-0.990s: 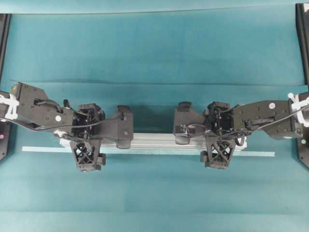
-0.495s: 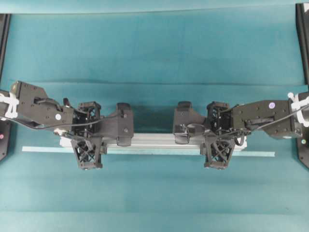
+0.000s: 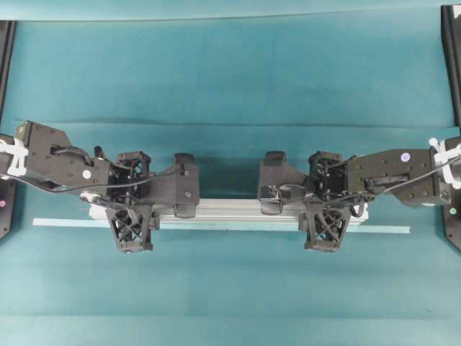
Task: Lift the metal rail with both hands.
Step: 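Close both grippers on the rail, then raise both grippers together, lifting the rail off the table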
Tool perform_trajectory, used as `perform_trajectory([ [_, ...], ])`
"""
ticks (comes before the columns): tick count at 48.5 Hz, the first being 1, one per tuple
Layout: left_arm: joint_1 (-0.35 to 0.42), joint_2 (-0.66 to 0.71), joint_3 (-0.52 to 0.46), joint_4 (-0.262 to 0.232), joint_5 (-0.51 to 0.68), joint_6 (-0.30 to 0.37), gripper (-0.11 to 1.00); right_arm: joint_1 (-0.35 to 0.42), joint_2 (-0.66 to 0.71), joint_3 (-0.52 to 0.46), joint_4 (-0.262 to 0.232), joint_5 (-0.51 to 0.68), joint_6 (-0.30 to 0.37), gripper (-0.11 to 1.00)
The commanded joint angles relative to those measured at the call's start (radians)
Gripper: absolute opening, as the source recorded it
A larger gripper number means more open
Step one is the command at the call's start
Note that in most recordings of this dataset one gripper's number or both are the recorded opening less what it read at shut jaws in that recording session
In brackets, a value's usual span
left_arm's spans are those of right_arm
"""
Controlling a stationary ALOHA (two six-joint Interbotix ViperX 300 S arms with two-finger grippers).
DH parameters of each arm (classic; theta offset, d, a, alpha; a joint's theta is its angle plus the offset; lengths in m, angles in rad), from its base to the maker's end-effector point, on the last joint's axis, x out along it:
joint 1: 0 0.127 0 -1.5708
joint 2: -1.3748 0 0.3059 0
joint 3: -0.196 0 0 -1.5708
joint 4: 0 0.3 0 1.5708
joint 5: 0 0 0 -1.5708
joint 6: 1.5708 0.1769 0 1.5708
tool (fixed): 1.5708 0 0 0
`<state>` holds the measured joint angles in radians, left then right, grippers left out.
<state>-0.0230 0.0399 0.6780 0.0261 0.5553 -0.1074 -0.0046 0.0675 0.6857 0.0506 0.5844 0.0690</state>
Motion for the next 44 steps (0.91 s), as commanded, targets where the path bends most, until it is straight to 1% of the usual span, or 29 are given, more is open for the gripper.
perform_trajectory([
  [1,0.0,-0.037,-0.011,-0.005,-0.002,0.0,0.37,-0.008,0.0,-0.008,0.002,0.002,0.0,0.33],
  [6,0.003,-0.067,-0.012,-0.005,0.011,0.002,0.37,-0.009,-0.025,-0.017,0.002,0.023,0.0,0.33],
  [9,0.003,-0.087,-0.015,-0.005,0.038,0.002,0.37,-0.011,-0.041,-0.028,0.002,0.043,0.002,0.33],
  [14,0.003,-0.126,-0.031,-0.005,0.13,0.002,0.37,-0.012,-0.066,-0.046,0.002,0.089,0.002,0.33],
  [18,0.002,-0.155,-0.051,-0.005,0.189,-0.005,0.37,-0.012,-0.091,-0.066,0.002,0.135,0.002,0.33],
  [28,0.0,-0.221,-0.083,-0.005,0.247,-0.005,0.37,-0.023,-0.153,-0.127,0.002,0.264,0.003,0.33],
  [44,0.003,-0.268,-0.17,-0.006,0.388,-0.005,0.37,-0.028,-0.213,-0.201,0.002,0.42,0.006,0.33],
])
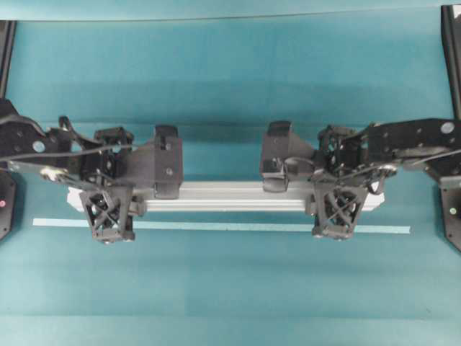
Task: Lift the metal rail with both hands.
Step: 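Raise both grippers together, lifting the rail off the table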
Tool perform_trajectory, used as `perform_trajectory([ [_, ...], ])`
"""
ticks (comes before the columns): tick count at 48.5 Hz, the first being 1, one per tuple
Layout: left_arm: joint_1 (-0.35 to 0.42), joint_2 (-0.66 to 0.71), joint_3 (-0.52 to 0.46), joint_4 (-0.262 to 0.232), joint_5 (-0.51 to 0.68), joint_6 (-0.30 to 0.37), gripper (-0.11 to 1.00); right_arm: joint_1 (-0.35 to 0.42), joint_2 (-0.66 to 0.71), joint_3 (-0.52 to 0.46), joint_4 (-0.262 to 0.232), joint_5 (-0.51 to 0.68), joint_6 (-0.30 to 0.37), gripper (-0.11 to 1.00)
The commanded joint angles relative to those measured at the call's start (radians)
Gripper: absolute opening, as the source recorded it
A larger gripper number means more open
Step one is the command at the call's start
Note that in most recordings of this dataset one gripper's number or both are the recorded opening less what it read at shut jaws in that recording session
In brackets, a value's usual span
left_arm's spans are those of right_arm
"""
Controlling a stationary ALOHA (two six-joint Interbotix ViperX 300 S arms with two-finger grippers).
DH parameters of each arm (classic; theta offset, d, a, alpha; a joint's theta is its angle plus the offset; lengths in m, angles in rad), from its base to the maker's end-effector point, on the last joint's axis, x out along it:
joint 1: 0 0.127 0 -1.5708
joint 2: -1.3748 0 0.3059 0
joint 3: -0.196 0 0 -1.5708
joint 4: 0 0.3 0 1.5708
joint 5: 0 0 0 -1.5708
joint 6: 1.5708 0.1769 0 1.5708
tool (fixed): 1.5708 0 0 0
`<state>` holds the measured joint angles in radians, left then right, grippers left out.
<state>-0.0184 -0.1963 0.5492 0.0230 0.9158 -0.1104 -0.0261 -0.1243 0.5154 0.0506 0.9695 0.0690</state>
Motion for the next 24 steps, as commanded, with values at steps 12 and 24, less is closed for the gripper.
perform_trajectory([
  [12,0.0,-0.041,-0.104,-0.002,0.109,0.0,0.37,-0.006,-0.028,-0.095,0.009,0.132,0.008,0.33],
  [24,0.012,-0.052,-0.163,-0.002,0.184,-0.002,0.37,-0.014,-0.029,-0.19,0.012,0.245,0.008,0.33],
])
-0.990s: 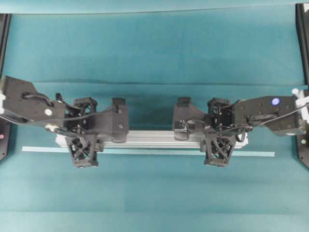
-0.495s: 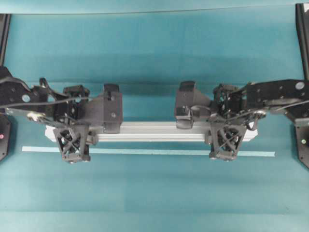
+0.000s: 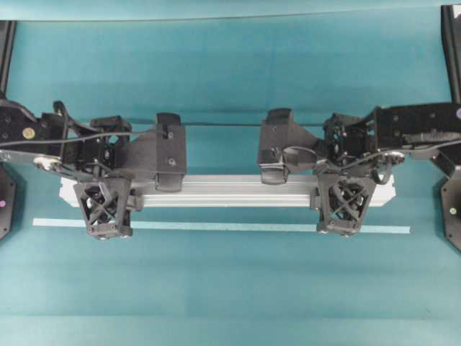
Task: Lift the metal rail with both hands.
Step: 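Raise both grippers together, lifting the rail off the table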
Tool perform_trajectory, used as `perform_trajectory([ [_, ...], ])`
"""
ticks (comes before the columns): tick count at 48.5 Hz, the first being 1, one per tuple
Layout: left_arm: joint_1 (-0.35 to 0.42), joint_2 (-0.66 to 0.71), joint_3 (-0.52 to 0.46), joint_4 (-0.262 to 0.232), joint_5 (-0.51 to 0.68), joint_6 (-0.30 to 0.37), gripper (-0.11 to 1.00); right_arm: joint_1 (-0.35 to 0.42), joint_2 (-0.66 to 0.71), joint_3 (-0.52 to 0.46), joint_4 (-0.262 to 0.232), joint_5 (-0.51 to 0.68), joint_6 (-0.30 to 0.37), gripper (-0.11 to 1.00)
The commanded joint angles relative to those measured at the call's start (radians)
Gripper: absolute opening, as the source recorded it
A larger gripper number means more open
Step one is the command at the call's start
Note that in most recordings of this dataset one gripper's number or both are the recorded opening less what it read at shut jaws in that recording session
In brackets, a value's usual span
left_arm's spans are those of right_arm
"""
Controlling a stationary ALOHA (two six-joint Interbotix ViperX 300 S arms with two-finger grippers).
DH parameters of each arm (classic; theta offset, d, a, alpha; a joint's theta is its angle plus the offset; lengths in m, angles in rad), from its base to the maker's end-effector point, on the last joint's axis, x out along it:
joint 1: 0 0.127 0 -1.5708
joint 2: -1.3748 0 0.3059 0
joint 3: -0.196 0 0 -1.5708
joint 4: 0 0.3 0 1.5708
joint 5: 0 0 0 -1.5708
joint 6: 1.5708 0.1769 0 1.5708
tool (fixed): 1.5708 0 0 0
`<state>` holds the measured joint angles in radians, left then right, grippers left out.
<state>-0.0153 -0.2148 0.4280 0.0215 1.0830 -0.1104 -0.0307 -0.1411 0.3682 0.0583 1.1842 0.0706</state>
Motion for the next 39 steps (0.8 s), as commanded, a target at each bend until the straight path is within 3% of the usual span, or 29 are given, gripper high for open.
perform_trajectory([
  [1,0.011,-0.035,-0.046,0.0,0.023,-0.002,0.37,-0.011,-0.012,-0.054,0.003,0.041,0.006,0.33],
  [17,0.028,-0.061,-0.117,0.0,0.101,0.003,0.37,-0.021,-0.014,-0.179,0.003,0.179,0.058,0.33],
  [39,0.029,-0.071,-0.229,0.0,0.224,0.003,0.37,-0.021,-0.026,-0.256,0.003,0.268,0.067,0.33],
])
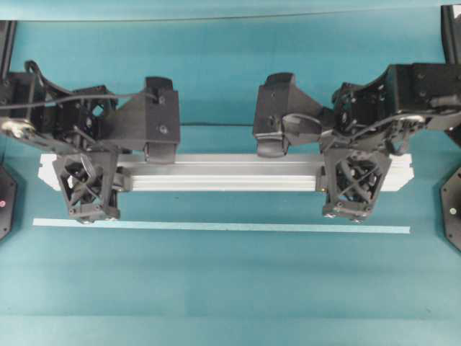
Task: Lift the metal rail with both hands.
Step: 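Raise both grippers together, lifting the rail off the table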
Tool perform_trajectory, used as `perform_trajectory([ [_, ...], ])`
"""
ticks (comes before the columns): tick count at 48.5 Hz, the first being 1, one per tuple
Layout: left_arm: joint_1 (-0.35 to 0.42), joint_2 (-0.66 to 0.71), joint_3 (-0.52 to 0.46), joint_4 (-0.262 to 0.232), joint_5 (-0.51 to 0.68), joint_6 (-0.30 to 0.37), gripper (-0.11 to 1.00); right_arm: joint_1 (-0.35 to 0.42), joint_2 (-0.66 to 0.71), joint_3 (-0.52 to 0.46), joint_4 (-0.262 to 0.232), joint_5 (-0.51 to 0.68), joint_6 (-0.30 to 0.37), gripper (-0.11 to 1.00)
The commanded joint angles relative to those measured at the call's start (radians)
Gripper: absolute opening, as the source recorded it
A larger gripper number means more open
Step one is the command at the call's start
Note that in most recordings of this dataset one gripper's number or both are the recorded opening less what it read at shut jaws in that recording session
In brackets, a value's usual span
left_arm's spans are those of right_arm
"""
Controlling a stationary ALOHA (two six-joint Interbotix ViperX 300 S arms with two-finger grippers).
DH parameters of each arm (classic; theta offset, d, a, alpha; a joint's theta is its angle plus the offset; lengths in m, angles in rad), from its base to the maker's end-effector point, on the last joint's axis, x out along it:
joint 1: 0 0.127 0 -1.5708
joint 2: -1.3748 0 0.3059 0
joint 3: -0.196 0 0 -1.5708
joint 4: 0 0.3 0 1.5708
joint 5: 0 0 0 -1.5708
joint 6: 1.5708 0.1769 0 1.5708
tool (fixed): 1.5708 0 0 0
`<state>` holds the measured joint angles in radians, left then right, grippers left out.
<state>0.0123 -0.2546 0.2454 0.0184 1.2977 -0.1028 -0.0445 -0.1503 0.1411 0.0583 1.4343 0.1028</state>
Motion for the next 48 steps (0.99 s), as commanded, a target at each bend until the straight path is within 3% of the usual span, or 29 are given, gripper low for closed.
perform_trajectory([
  [1,0.003,-0.031,-0.054,0.003,0.014,-0.005,0.37,-0.008,-0.017,-0.034,0.003,0.023,0.037,0.33],
  [48,0.003,0.023,-0.302,0.003,0.23,0.003,0.37,-0.005,-0.04,-0.212,-0.012,0.172,0.06,0.33],
])
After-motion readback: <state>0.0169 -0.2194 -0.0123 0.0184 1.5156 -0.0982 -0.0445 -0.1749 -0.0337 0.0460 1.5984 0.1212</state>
